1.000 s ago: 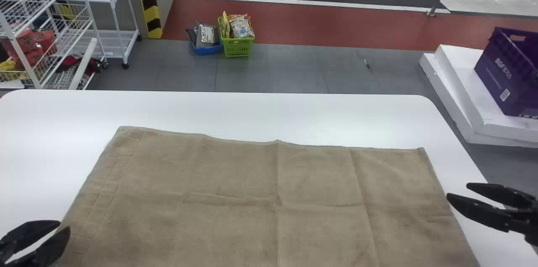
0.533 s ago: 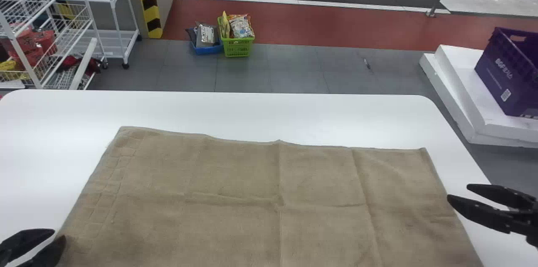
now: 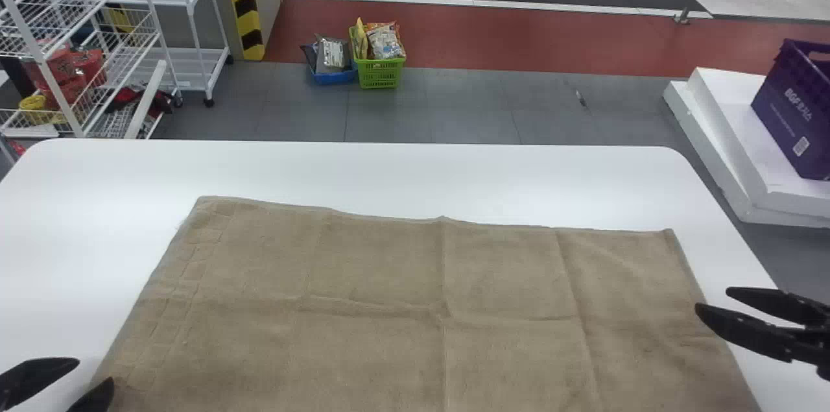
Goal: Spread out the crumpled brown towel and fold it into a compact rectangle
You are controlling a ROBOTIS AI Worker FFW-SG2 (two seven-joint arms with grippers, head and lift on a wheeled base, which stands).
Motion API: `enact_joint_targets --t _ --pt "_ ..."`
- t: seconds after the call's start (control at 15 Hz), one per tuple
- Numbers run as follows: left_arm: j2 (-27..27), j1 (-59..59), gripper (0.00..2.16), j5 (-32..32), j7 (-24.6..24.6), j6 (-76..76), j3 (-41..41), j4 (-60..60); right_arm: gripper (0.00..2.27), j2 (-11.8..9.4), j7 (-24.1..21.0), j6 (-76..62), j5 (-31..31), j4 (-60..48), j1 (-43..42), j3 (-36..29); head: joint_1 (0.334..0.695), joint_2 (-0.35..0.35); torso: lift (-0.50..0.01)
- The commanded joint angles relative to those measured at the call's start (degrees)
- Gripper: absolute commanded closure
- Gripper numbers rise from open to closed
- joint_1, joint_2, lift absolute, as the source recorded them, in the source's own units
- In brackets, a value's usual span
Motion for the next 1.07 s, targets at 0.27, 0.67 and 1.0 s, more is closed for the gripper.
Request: enact_joint_targets --t 0.27,0.67,1.0 --pt "-0.1 0.9 0.66 0.0 -1.9 2.4 0.2 -1.1 0.15 -0.5 -0.1 -0.2 0.0 0.7 -0.4 0.3 0.695 -0.1 -0.127" --pt "-0.1 0.9 0.9 -0.6 -2.2 4.7 0.1 -1.3 0.15 -0.6 -0.1 -0.6 -0.2 1.0 -0.3 0.2 0.695 -0.102 -0.127" --pt "-0.3 2.8 0.96 -0.6 -5.3 5.4 1.9 -3.6 0.15 -0.6 -0.1 -0.9 -0.2 1.0 -0.3 0.3 0.695 -0.102 -0.127"
